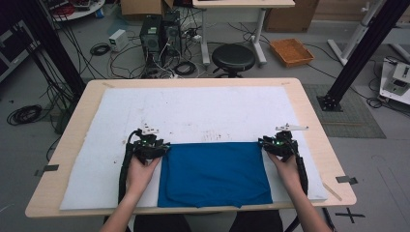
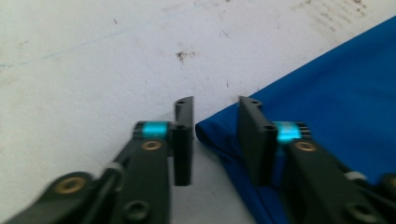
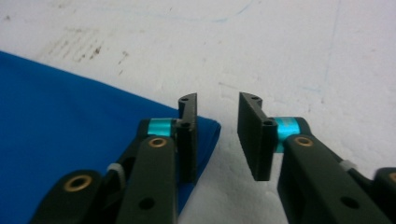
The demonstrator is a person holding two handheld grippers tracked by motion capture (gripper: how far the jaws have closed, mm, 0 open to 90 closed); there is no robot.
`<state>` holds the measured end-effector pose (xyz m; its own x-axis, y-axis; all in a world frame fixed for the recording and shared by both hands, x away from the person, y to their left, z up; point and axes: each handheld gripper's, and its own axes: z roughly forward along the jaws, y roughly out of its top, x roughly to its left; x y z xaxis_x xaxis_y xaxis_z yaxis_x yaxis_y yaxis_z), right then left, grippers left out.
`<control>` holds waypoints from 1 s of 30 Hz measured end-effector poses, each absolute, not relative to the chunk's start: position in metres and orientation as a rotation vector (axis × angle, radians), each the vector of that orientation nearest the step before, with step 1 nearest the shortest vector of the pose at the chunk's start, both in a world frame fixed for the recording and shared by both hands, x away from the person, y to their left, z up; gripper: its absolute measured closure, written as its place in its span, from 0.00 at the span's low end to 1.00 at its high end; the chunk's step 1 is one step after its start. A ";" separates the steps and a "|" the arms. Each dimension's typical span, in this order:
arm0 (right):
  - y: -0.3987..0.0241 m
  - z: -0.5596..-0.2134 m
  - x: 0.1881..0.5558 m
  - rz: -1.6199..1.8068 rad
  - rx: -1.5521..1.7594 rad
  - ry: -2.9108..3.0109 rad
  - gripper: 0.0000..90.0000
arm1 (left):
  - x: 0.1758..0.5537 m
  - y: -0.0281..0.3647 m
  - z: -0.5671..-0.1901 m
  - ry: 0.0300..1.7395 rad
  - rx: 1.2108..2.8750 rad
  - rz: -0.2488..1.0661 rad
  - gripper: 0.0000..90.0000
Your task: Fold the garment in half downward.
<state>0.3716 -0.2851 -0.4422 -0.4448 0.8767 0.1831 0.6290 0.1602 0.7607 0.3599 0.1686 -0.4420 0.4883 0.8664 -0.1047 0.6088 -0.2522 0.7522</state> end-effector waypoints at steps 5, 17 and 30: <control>-0.280 -0.449 0.377 1.123 1.437 2.220 0.80 | 0.358 0.165 -0.445 1.191 2.027 0.440 0.73; -0.278 -0.443 0.394 1.120 1.343 2.216 0.97 | 0.377 0.168 -0.444 1.166 2.012 0.449 0.95; -0.274 -0.441 0.426 1.110 1.370 2.181 0.95 | 0.410 0.167 -0.440 1.166 1.989 0.502 0.94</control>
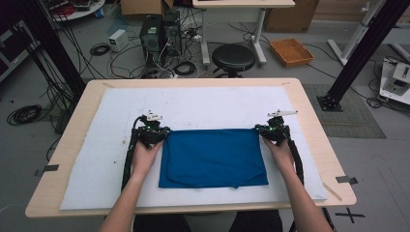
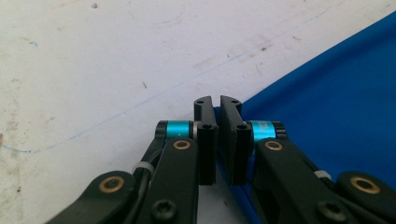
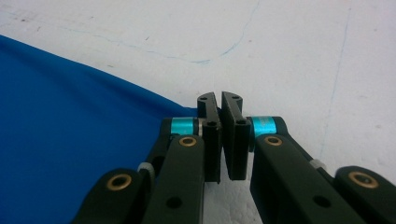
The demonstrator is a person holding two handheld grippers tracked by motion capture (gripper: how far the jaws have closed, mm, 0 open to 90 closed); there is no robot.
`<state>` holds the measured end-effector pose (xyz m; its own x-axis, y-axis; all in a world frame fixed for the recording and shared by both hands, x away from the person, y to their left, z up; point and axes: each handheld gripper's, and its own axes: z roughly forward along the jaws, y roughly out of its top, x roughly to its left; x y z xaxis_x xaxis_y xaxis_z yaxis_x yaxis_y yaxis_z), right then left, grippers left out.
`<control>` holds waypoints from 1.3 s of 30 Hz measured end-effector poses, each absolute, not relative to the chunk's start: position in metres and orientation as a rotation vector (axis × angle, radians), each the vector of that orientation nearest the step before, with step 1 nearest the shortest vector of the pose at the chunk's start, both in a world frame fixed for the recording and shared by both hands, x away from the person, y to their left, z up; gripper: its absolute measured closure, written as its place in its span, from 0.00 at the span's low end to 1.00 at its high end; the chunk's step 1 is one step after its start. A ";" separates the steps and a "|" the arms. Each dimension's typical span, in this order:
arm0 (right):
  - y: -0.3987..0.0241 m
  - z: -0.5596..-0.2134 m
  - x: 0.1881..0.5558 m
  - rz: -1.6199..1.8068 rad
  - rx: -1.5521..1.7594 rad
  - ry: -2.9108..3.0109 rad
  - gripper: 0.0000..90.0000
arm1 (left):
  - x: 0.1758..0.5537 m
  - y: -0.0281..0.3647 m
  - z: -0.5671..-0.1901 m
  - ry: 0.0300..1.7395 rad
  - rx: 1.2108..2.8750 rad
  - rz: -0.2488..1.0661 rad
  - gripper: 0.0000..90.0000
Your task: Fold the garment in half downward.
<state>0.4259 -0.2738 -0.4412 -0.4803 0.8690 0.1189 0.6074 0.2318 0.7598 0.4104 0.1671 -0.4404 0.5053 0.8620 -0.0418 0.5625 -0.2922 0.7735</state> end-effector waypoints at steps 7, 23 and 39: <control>-0.278 -0.425 0.411 1.168 1.340 2.130 0.65 | 0.392 0.173 -0.421 1.151 1.907 0.555 0.60; -0.320 -0.406 0.350 1.351 1.320 1.997 0.47 | 0.337 0.208 -0.401 1.039 1.819 0.642 0.39; -0.331 -0.400 0.346 1.354 1.323 1.948 0.47 | 0.329 0.204 -0.400 0.996 1.825 0.666 0.39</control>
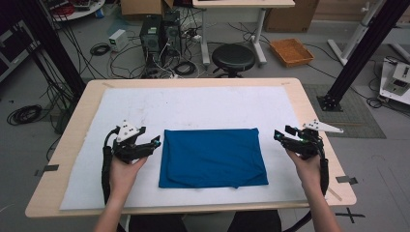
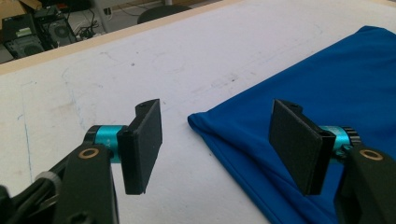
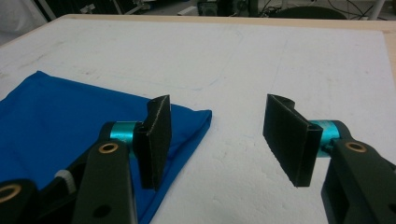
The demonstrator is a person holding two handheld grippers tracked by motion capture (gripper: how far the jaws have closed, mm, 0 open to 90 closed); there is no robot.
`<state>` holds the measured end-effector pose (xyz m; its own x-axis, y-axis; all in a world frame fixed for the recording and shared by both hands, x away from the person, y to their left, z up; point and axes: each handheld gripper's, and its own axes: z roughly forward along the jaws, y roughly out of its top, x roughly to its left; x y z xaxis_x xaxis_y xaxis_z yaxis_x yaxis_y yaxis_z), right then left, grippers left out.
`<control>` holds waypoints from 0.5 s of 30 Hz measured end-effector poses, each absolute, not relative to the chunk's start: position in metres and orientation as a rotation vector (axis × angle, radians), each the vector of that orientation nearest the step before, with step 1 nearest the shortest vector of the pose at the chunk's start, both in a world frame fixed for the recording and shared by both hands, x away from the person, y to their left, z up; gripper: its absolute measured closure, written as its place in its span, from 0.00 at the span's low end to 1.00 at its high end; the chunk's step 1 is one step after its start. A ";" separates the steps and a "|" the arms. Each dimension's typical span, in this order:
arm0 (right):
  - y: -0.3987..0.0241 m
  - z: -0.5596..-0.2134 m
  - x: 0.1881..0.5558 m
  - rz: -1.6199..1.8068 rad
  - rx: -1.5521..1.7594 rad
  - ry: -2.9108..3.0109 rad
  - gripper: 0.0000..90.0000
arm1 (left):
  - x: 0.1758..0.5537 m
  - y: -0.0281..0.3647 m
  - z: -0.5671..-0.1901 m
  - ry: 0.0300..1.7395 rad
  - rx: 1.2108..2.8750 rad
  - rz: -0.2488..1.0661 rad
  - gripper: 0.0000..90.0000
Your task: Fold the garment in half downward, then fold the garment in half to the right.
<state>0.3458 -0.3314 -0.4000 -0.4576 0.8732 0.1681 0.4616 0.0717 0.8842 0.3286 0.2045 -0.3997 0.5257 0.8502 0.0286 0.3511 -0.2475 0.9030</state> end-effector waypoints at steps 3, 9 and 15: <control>-0.333 -0.400 0.345 1.353 1.330 1.945 0.47 | 0.328 0.204 -0.399 0.995 1.823 0.665 0.39; -0.335 -0.399 0.343 1.360 1.336 1.934 0.47 | 0.328 0.200 -0.397 0.988 1.808 0.655 0.39; -0.337 -0.398 0.342 1.360 1.328 1.927 0.47 | 0.328 0.197 -0.396 0.996 1.804 0.641 0.39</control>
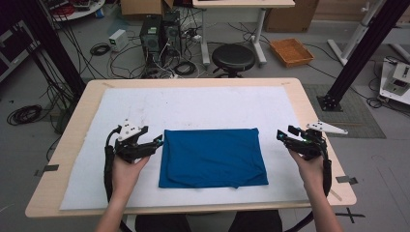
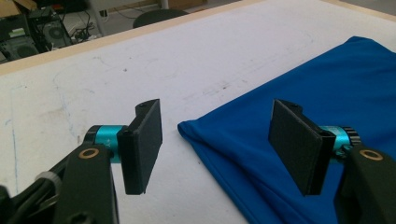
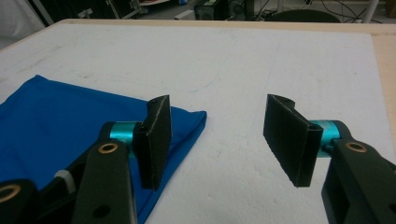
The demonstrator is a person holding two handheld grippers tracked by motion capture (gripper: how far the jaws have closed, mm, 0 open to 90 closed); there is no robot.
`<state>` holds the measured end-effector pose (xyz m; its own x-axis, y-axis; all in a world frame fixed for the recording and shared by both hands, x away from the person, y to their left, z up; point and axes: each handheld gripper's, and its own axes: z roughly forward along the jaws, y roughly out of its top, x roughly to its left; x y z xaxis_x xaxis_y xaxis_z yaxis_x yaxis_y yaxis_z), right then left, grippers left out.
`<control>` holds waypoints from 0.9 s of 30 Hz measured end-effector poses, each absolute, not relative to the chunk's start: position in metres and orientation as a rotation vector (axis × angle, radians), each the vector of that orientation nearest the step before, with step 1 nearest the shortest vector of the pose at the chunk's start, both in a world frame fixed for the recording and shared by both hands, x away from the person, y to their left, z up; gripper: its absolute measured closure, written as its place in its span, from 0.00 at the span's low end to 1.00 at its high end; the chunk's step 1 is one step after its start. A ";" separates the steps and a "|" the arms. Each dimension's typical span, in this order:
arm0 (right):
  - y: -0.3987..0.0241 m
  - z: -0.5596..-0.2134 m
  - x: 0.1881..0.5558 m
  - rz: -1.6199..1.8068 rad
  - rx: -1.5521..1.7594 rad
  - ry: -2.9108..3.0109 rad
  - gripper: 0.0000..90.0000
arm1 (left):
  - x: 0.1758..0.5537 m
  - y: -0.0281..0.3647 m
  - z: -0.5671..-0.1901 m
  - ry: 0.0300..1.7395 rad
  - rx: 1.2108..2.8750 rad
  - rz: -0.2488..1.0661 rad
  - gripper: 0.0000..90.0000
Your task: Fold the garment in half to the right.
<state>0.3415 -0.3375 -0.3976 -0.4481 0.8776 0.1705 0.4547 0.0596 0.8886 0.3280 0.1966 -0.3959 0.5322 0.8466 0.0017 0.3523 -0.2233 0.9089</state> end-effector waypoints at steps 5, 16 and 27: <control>-0.339 -0.398 0.342 1.361 1.334 1.920 0.47 | 0.326 0.195 -0.395 0.999 1.804 0.622 0.39; -0.341 -0.400 0.342 1.356 1.332 1.925 0.47 | 0.304 0.197 -0.404 1.105 1.793 0.521 0.40; -0.342 -0.399 0.339 1.350 1.331 1.918 0.47 | 0.271 0.203 -0.428 1.220 1.760 0.398 0.42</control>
